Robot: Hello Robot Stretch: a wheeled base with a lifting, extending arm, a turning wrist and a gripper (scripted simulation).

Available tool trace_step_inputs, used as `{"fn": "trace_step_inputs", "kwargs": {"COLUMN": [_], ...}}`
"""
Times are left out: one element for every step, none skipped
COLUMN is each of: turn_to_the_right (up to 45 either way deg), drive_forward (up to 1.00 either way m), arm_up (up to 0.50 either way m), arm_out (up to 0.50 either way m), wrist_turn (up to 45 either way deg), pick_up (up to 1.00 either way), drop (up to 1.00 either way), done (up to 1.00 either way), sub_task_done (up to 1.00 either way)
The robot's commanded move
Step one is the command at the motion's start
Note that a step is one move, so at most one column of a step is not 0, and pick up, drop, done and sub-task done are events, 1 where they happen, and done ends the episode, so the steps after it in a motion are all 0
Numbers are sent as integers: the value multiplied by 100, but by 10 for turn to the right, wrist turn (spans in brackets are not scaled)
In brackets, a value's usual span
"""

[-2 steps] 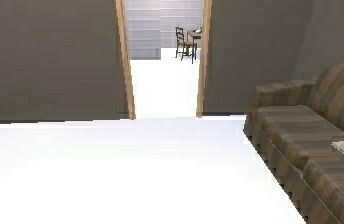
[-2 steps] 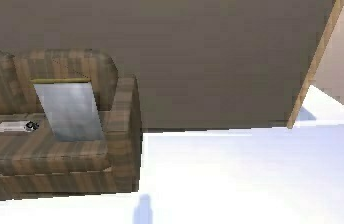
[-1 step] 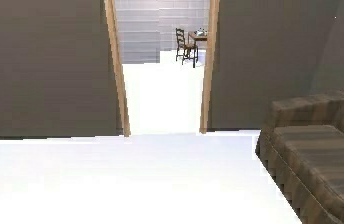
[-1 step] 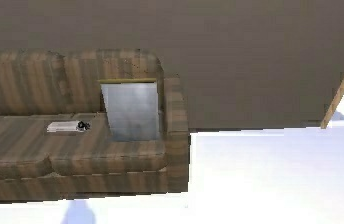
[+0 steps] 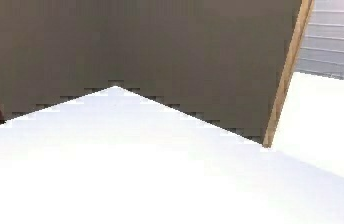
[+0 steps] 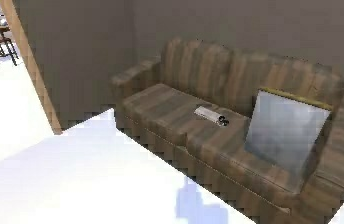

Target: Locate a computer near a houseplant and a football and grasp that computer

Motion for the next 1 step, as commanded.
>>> {"fn": "trace_step_inputs", "kwargs": {"turn_to_the_right": [-450], "drive_forward": [0], "arm_up": [0], "arm_out": [0], "wrist_turn": [0], "pick_up": [0], "drop": [0], "done": [0], "sub_task_done": [0]}}
